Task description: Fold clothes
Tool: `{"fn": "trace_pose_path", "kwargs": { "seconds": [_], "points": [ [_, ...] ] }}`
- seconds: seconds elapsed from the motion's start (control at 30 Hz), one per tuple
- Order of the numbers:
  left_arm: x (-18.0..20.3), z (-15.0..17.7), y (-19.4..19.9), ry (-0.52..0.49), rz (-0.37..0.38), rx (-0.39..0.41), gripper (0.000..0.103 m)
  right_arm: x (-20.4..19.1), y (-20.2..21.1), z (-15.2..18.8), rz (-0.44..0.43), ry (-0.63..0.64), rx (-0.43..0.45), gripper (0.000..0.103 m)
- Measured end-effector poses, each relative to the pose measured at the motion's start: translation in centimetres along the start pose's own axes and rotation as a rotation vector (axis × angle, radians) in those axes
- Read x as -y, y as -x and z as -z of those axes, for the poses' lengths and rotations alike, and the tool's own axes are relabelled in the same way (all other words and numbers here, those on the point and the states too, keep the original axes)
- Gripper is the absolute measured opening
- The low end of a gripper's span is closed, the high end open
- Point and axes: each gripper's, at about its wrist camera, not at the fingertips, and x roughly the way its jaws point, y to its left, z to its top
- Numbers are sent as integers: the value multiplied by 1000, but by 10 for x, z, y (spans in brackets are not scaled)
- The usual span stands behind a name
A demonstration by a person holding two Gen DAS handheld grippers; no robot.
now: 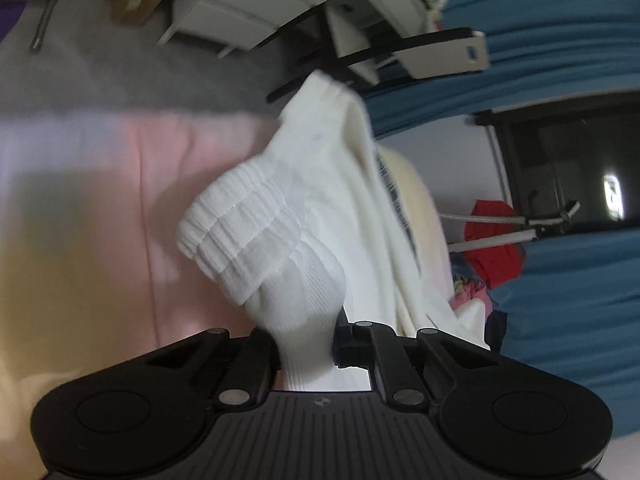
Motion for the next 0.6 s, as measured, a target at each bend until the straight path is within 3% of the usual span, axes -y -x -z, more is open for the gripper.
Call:
{"fn": "trace_pose_path", "kwargs": {
  "seconds": [0.2, 0.37, 0.5, 0.6],
  "points": [
    [11, -27, 18, -76, -29, -84, 8, -15, 21, -13, -3, 111, 72, 8],
    [-25, -26, 45, -140, -68, -99, 8, -10, 51, -20, 78, 146, 152, 8],
    [-41, -20, 31, -216, -140, -137, 9, 17, 38, -22, 160, 113, 72, 8],
    [-41, -18, 19, -278, -173, -143, 16, 17, 32, -20, 187, 143, 53, 9]
  ]
}}
